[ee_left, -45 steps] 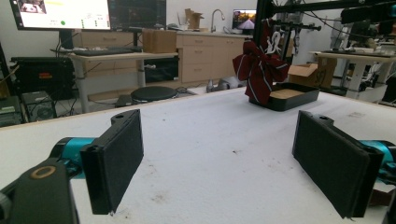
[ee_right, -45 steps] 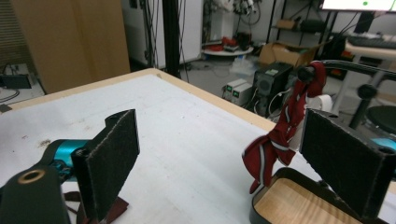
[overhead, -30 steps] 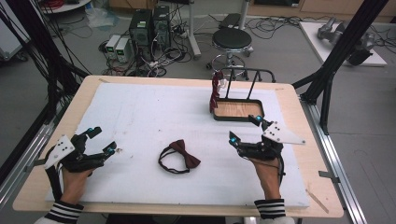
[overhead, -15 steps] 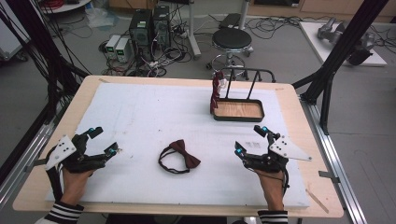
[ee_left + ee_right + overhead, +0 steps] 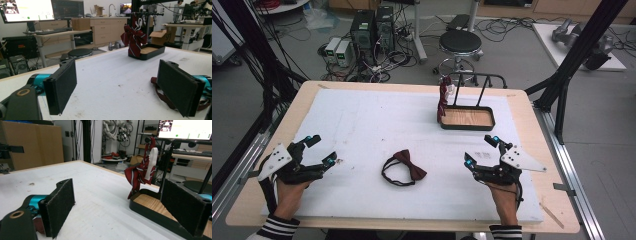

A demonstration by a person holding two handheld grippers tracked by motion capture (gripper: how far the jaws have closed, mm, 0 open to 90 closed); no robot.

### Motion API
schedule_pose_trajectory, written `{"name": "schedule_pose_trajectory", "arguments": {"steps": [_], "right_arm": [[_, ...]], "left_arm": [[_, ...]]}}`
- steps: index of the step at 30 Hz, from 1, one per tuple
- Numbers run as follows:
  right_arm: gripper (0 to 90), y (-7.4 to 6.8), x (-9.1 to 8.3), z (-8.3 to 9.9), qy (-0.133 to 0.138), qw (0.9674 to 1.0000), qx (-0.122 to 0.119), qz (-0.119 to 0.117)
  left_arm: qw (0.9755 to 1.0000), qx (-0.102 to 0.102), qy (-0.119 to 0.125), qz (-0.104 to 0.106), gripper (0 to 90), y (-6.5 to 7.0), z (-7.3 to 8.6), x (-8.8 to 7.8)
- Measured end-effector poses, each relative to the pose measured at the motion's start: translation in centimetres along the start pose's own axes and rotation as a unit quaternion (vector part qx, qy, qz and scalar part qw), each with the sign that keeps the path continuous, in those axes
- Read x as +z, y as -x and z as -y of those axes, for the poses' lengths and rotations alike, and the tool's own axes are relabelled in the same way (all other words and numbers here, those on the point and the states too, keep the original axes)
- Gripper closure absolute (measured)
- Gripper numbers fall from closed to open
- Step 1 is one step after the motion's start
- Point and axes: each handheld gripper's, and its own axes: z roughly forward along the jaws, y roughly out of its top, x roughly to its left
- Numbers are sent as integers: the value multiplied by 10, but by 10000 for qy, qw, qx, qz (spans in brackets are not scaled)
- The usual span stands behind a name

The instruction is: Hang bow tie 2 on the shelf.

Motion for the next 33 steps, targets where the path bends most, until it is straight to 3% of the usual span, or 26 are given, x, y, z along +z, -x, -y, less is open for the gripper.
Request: {"name": "schedule_pose_trajectory", "arguments": {"steps": [5, 9, 18, 26, 33], "right_arm": [[112, 1, -3, 1, -22, 10000, 43, 9], [112, 0, -5, 2, -21, 10000, 52, -3], [112, 0, -9, 7, 108, 9999, 71, 32], [112, 1, -14, 10, 218, 9996, 146, 43], [112, 6, -22, 11, 253, 9994, 204, 71]], "left_arm": [[9999, 88, -51, 116, 169, 3, -9, 4], [9990, 279, -212, 288, 169, 6, -18, 11], [9935, 661, -569, 732, 148, 17, -34, 37], [9849, 921, -892, 1166, 134, 30, -51, 70], [9715, 1189, -1283, 1601, 134, 44, -58, 100]]}}
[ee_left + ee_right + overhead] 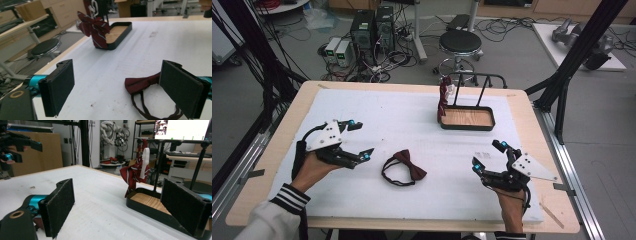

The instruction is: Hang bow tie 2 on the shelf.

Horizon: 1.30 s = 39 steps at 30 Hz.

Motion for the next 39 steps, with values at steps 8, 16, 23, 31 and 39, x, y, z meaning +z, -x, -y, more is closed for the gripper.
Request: {"name": "schedule_pose_trajectory", "arguments": {"steps": [8, 16, 23, 31, 39], "right_arm": [[112, 5, -9, 5, 18, 9999, 119, 60], [112, 9, -16, 6, 119, 9996, 236, 99], [113, 9, -17, 6, 145, 9996, 230, 98], [112, 9, -19, 6, 155, 9995, 244, 100], [112, 8, -18, 5, 158, 9995, 248, 76]], "left_arm": [[9980, 235, -404, 434, 134, 3, -12, 34], [9936, 335, -756, 767, 134, 4, -18, 62], [9891, 407, -1001, 1004, 134, 5, -15, 79], [9815, 603, -1371, 1190, 136, 2, -15, 93], [9694, 828, -1775, 1483, 144, 5, -11, 109]]}}
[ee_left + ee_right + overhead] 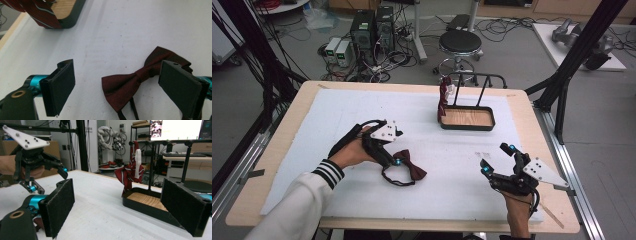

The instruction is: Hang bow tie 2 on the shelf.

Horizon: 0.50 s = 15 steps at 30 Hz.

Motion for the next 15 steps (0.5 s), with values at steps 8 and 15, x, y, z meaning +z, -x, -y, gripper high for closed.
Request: {"name": "schedule_pose_trajectory", "arguments": {"steps": [8, 15], "right_arm": [[112, 0, 0, -1, 47, 10000, -12, -11], [112, 0, 1, 0, 15, 10000, -33, -5]], "left_arm": [[9984, 93, -451, 319, 195, 0, 5, 20], [9935, 334, -1005, 409, 280, 1, 11, 33]]}}
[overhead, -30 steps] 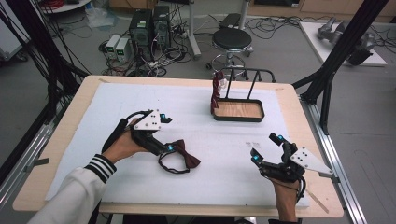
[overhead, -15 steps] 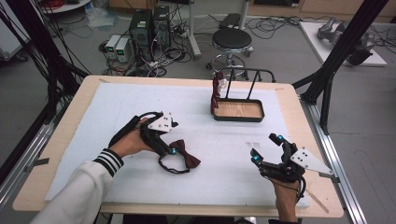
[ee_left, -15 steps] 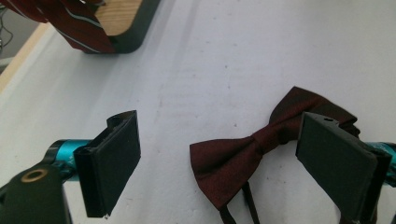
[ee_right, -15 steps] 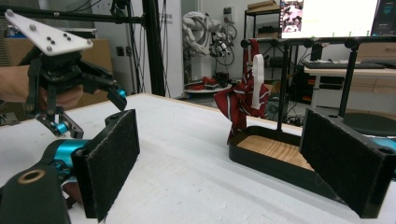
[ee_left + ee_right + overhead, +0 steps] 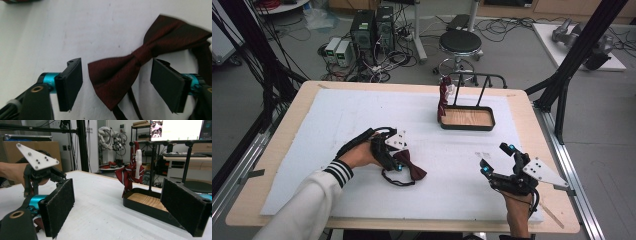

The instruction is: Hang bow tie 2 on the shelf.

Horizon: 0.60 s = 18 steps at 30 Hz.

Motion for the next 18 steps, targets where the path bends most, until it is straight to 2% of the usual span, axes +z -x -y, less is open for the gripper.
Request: {"name": "schedule_pose_trajectory", "arguments": {"steps": [1, 3, 6, 8, 11, 16, 18], "right_arm": [[113, 0, 0, 0, -9, 10000, 11, -13], [112, 0, 0, 0, -16, 10000, 29, -23], [112, 0, 0, 1, -5, 10000, 25, -39], [112, 0, 0, 1, -15, 10000, 48, -26], [112, 0, 0, 1, -10, 10000, 58, -32], [112, 0, 1, 2, 0, 10000, 52, -29], [113, 0, 1, 2, -4, 10000, 49, -35]], "left_arm": [[10000, 10, -67, -47, 290, 0, 0, 2], [9998, 28, -184, -8, 344, -1, 1, 3], [9995, 9, -306, -1, 378, -2, 2, 4], [9995, -11, -324, -10, 412, -2, 3, 5], [9993, -68, -354, 95, 456, -3, 2, 5], [9984, -121, -489, 262, 641, -2, -3, 5], [9982, -216, -487, 281, 704, -2, -3, 5]]}}
